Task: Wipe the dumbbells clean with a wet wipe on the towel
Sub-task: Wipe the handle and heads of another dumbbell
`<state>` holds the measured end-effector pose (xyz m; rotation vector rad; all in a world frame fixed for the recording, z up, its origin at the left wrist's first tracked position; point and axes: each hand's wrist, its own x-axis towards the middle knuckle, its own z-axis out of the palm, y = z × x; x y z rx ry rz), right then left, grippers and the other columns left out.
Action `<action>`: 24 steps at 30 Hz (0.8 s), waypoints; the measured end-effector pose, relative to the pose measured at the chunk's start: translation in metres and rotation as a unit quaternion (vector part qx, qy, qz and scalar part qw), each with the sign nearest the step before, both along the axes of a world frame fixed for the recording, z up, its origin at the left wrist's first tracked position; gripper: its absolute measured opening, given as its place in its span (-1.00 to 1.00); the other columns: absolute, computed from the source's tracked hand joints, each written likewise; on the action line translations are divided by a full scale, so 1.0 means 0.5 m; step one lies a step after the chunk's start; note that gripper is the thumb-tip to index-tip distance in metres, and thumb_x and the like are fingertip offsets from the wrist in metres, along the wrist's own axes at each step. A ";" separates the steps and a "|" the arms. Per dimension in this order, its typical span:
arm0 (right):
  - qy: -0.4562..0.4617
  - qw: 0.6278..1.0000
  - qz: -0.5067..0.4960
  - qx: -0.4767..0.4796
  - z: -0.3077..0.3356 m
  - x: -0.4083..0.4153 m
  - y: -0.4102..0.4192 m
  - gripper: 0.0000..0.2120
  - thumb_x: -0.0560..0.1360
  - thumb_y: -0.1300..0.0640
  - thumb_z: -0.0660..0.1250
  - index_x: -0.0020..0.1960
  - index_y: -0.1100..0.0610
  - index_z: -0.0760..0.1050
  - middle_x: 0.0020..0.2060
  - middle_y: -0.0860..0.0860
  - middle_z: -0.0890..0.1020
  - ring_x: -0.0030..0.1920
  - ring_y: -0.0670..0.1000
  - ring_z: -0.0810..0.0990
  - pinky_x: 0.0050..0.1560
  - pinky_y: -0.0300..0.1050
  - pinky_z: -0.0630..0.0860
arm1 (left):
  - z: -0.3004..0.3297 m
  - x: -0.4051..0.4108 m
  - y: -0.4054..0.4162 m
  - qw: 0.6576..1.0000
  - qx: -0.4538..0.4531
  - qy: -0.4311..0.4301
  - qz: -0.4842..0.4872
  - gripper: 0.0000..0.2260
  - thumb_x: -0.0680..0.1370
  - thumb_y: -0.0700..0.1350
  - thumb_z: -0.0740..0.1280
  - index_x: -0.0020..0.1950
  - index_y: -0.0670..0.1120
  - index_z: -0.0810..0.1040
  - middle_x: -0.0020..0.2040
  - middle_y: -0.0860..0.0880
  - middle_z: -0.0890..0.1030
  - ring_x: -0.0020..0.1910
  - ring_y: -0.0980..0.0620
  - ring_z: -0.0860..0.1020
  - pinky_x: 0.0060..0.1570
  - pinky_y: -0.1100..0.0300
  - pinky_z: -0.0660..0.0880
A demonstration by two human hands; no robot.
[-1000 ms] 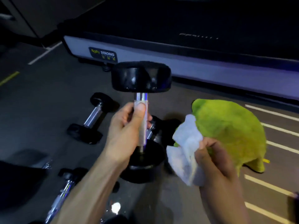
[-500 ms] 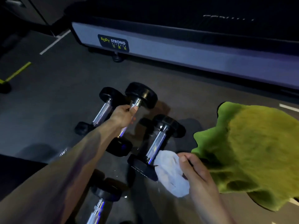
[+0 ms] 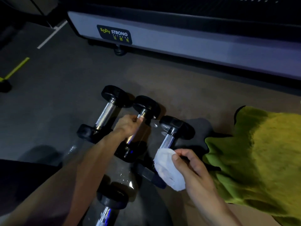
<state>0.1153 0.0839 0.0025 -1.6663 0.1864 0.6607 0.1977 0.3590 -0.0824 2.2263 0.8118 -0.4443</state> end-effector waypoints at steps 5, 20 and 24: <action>0.006 0.999 -0.012 0.030 0.006 0.037 0.023 -0.82 0.52 -0.21 0.39 0.02 -0.14 0.61 -0.11 -0.21 0.69 -0.04 -0.21 0.60 -0.01 -0.29 0.46 | 0.085 -0.013 0.113 0.976 0.163 -0.132 0.065 -0.82 0.60 0.05 0.44 0.17 0.05 0.65 0.10 -0.04 0.74 0.15 -0.13 0.69 0.16 0.00 0.60; -0.031 0.991 0.120 -0.051 0.008 0.044 0.094 -0.90 0.57 0.05 0.40 0.05 -0.07 0.50 -0.15 -0.10 0.70 -0.17 -0.24 0.59 -0.19 -0.42 0.43 | -0.006 0.028 0.258 0.984 0.153 0.081 -0.050 -0.63 0.71 0.06 0.25 0.22 -0.24 0.59 0.15 -0.27 0.68 0.15 -0.27 0.65 0.11 -0.03 0.53; -0.048 0.987 0.138 -0.071 0.011 0.038 0.084 -0.89 0.59 0.02 0.36 0.08 -0.12 0.47 -0.13 -0.11 0.70 -0.14 -0.17 0.61 -0.14 -0.30 0.48 | -0.038 0.011 0.297 0.986 0.138 0.077 -0.057 -0.57 0.68 0.17 0.22 0.20 -0.20 0.55 0.13 -0.28 0.68 0.13 -0.28 0.68 0.19 -0.18 0.60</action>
